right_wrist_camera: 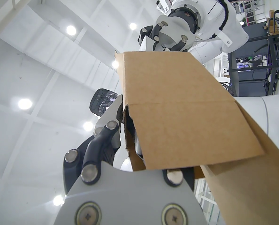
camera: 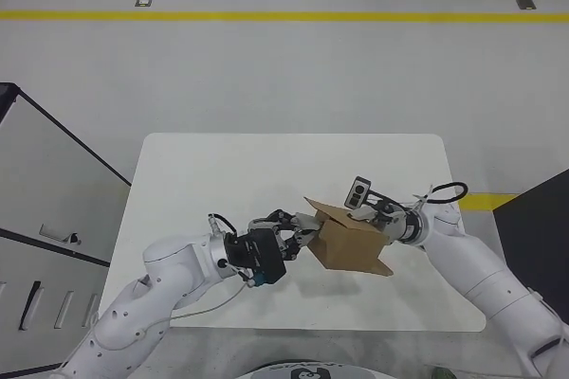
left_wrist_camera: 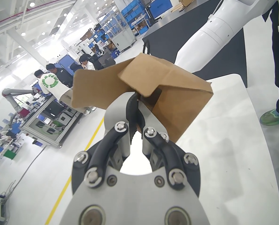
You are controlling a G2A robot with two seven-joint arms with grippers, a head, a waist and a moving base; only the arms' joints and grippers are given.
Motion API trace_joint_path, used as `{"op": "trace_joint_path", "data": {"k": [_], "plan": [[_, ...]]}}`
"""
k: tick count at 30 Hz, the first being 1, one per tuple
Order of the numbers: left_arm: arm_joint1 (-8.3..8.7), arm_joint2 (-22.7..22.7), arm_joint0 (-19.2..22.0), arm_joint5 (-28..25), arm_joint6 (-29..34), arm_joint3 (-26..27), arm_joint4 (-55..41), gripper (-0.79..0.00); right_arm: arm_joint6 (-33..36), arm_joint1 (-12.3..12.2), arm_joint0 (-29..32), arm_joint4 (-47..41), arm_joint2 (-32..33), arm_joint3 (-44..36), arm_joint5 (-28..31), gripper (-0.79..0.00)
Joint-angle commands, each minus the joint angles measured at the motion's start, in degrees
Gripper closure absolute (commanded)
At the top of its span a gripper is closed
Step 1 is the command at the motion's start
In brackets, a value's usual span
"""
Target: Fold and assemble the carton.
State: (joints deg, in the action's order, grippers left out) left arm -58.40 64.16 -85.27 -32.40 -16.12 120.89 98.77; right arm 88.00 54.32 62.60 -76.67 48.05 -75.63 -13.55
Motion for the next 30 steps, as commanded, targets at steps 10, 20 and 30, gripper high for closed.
{"op": "trace_joint_path", "data": {"k": [10, 20, 30], "plan": [[-0.25, -1.8, 1.3, -0.7, 0.7, -0.8, 0.1, 0.0, 0.0, 0.1, -0.7, 0.0, -1.1, -0.3, -0.2, 0.0], [-0.27, -1.2, 1.6, -0.1, 0.7, -1.1, -0.7, 0.0, 0.0, -0.2, -1.1, -0.4, -1.0, 0.6, 0.1, 0.0], [-0.42, -2.4, 2.0, -0.7, 0.9, -1.4, -0.8, 0.0, 0.0, -0.2, -1.3, -0.5, -1.7, 0.1, 0.3, 0.0]]}}
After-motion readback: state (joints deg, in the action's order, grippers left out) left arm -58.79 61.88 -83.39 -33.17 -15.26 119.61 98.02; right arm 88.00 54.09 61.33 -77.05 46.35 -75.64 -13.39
